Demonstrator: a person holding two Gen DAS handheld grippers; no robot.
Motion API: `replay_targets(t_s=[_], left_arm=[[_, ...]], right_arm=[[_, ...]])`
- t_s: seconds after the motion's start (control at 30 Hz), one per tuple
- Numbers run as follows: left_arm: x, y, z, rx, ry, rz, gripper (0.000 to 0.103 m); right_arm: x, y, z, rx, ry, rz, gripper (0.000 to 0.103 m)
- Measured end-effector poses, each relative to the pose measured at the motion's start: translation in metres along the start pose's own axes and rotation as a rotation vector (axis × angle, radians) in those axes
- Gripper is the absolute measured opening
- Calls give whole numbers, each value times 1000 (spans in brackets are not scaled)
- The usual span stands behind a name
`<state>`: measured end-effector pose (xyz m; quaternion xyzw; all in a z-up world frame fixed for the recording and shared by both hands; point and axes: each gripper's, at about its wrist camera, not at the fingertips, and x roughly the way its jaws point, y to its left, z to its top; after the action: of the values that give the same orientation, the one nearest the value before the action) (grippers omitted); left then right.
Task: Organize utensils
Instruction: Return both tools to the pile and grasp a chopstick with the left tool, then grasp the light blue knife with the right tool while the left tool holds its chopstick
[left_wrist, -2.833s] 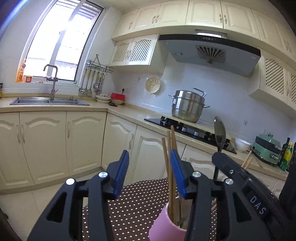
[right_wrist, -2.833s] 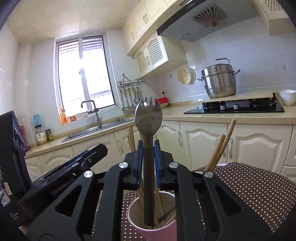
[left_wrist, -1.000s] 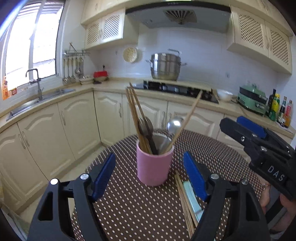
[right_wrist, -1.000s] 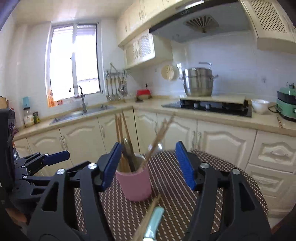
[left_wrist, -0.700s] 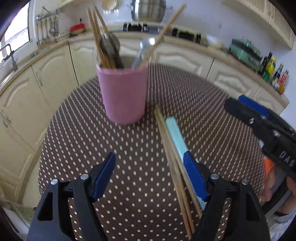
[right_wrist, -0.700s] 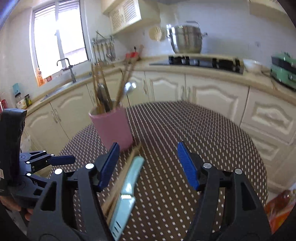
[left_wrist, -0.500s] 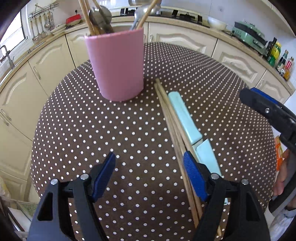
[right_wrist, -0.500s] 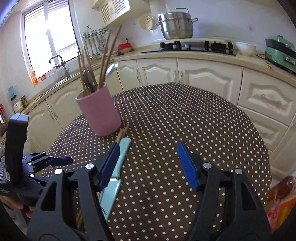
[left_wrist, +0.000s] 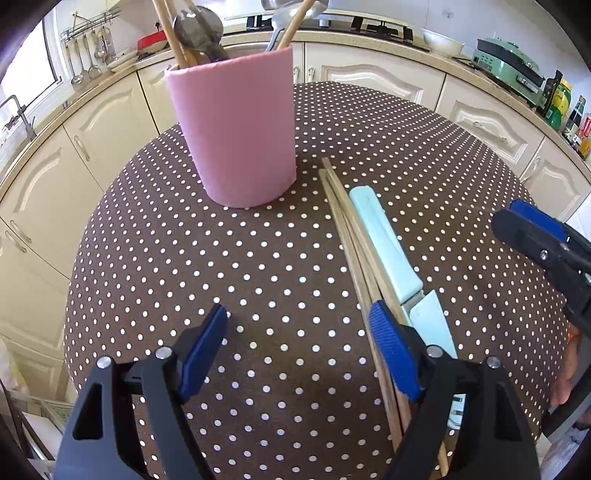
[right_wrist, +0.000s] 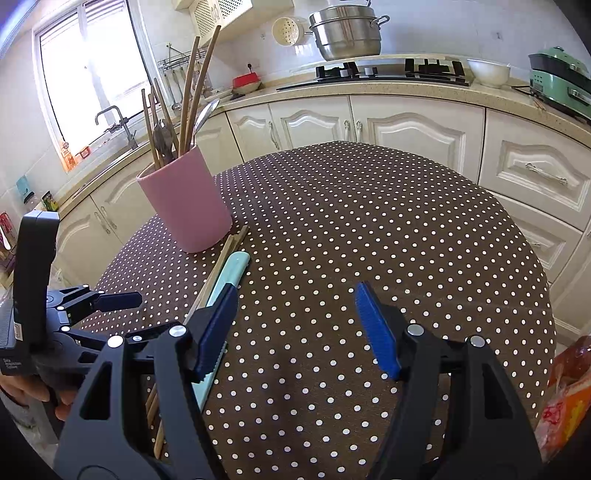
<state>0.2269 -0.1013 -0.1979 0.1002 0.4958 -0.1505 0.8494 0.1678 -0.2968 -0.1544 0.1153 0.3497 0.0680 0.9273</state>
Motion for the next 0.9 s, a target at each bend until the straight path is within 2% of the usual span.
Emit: replay_targets(t_s=[0.2, 0.27, 0.33, 0.5, 0.57, 0.6, 0.63, 0.67, 0.7, 0.73, 0.77, 0.9], left_arm=[[-1, -13, 5, 31, 6, 60, 78], [4, -14, 13, 23, 13, 63, 79], [13, -13, 20, 1, 62, 76, 80], [19, -16, 36, -4, 61, 77, 78], [21, -19, 43, 1, 65, 37, 61], [21, -19, 49, -2, 68, 16, 57], [21, -19, 51, 0, 68, 6, 50], [21, -20, 53, 2, 65, 1, 36], [20, -21, 54, 0, 60, -5, 28], [19, -20, 55, -6, 57, -13, 14], [17, -19, 56, -16, 56, -27, 6], [11, -11, 45, -69, 41, -76, 5]], right_arm=[[2, -2, 1, 5, 3, 4, 67], [2, -2, 1, 4, 4, 5, 67], [2, -2, 2, 2, 10, 6, 67], [2, -3, 1, -4, 29, 2, 67], [3, -2, 2, -4, 47, 2, 67], [4, -1, 3, -8, 58, 1, 67], [6, 0, 4, -15, 72, -3, 67], [8, 1, 5, -20, 86, -6, 67], [10, 3, 6, -28, 102, -9, 67], [12, 5, 6, -33, 117, -9, 67], [15, 7, 6, -39, 137, -6, 67], [26, 21, 4, -76, 211, 1, 67]])
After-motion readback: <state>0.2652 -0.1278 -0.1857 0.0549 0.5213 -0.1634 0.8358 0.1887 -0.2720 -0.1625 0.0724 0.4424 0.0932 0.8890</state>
